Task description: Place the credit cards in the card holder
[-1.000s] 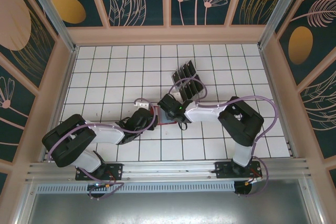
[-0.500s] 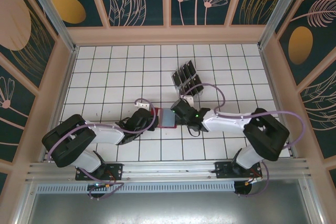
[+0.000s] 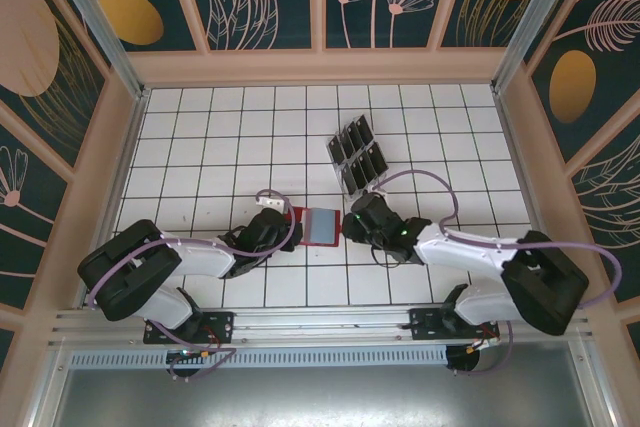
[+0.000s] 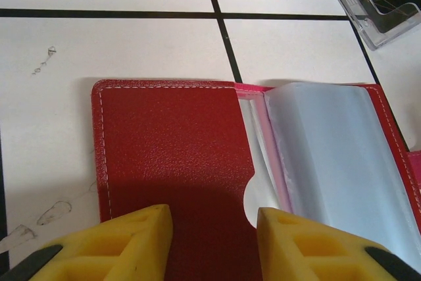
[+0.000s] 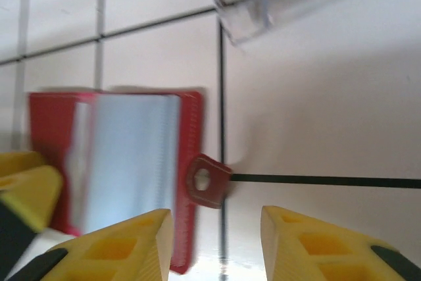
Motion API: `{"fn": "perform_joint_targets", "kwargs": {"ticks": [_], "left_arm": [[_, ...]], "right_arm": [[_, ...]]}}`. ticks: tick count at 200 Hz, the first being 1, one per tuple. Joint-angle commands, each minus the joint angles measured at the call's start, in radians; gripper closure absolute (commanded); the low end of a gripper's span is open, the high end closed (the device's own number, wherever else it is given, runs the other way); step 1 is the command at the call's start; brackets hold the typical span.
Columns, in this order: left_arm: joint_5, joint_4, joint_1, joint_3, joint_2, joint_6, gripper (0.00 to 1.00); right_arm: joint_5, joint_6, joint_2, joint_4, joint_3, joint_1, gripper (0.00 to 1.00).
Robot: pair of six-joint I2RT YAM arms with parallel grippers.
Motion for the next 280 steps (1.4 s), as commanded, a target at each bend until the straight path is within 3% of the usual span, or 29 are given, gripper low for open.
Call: {"fn": "perform_joint_targets", "kwargs": {"ticks": [1,65,109,205,280], "left_arm": [[0.092,-0.184,-0.016,-0.054,0.070,-0.045,0.60],[0.091,-0.174,-0.015,-0.052,0.084,-0.045,0.61],[0.089,-0.176,-0.015,-0.057,0.074,-0.044,0.61],[0.088,-0.158,-0.015,-0.058,0.080,-0.028,0.61],[0.100,-0.149,-0.015,-0.057,0.094,-0.007,0.61]], "right_arm": [[-0.018,0.025,-0.038,-0.018,0.051,0.020,0.58],[-0.133,0.034,0.182,0.127,0.187,0.035,0.52],[-0.130,0.038,0.323,0.152,0.244,0.022,0.52],[-0.143,0.017,0.394,0.153,0.247,-0.016,0.52],[-0.243,0.041,0.473,0.219,0.284,-0.003,0.53]]}}
